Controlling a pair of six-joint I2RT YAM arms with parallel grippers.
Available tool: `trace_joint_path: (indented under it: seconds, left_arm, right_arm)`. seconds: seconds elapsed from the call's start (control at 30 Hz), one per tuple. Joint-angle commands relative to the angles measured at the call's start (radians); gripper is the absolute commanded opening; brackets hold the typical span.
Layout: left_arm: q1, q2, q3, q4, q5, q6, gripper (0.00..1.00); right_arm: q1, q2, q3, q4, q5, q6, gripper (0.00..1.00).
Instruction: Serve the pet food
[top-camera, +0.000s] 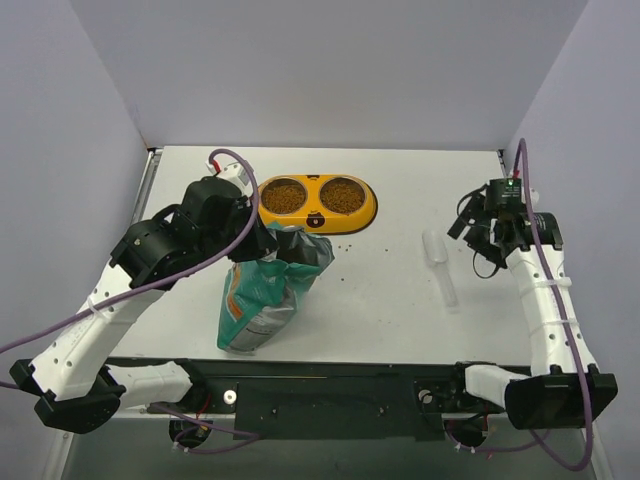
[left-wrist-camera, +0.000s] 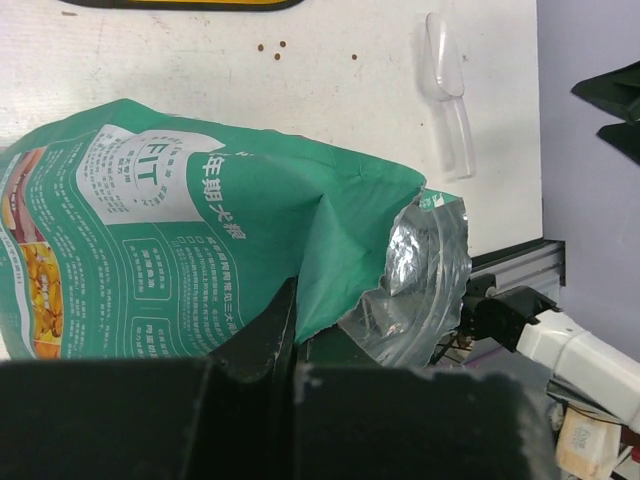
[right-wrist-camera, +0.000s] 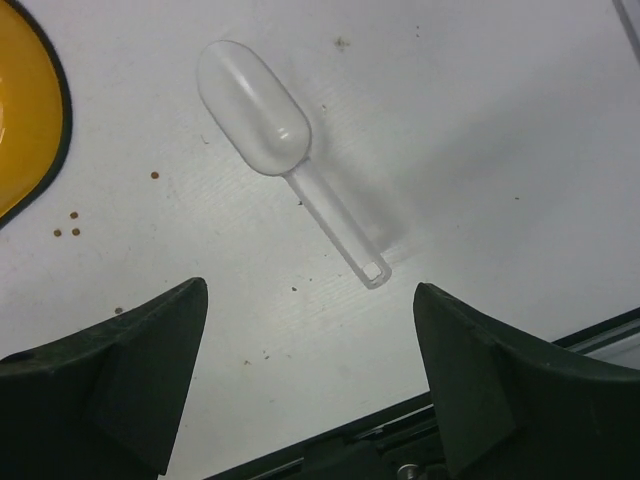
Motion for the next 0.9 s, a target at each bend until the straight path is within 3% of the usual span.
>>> trace_joint_path:
  seconds: [0.0,0.17,0.23,0.37,0.5,0.63,0.87]
  left_arm:
    - [-0.013,-0.045,0.111,0.173,0.037,0.052,0.0]
    - [-0.012,-0.068,0.105,0.161,0.023,0.092,0.0]
    - [-0.012,-0.067,0.118,0.144,0.025,0.116,0.0]
    - [-0.012,-0.073,0.114,0.124,0.04,0.131,0.0]
    - [-0.013,-0.088,0.094,0.138,0.066,0.136,0.0]
    - [-0.012,-0.093,0.089,0.141,0.068,0.127,0.0]
    - [-0.012,-0.107,0.026,0.187,0.031,0.069,0.0]
  right_arm:
    - [0.216,-0.055,0.164,-0.192,0.208,-0.021,0.79]
    - [0.635,-0.092,0.264,-0.08,0.127,0.017,0.74]
    - [0.861,-0.078,0.333,-0.05,0.185,0.052,0.73]
    - [1.063,-0.03,0.404,0.082,0.222,0.042,0.73]
    - [1.142,0.101,0.517,0.096,0.283,-0.027,0.72]
    - [1.145,0.192,0.571,0.099,0.23,-0.061,0.66]
    - [1.183,0.229,0.507,0.193,0.18,-0.075,0.61]
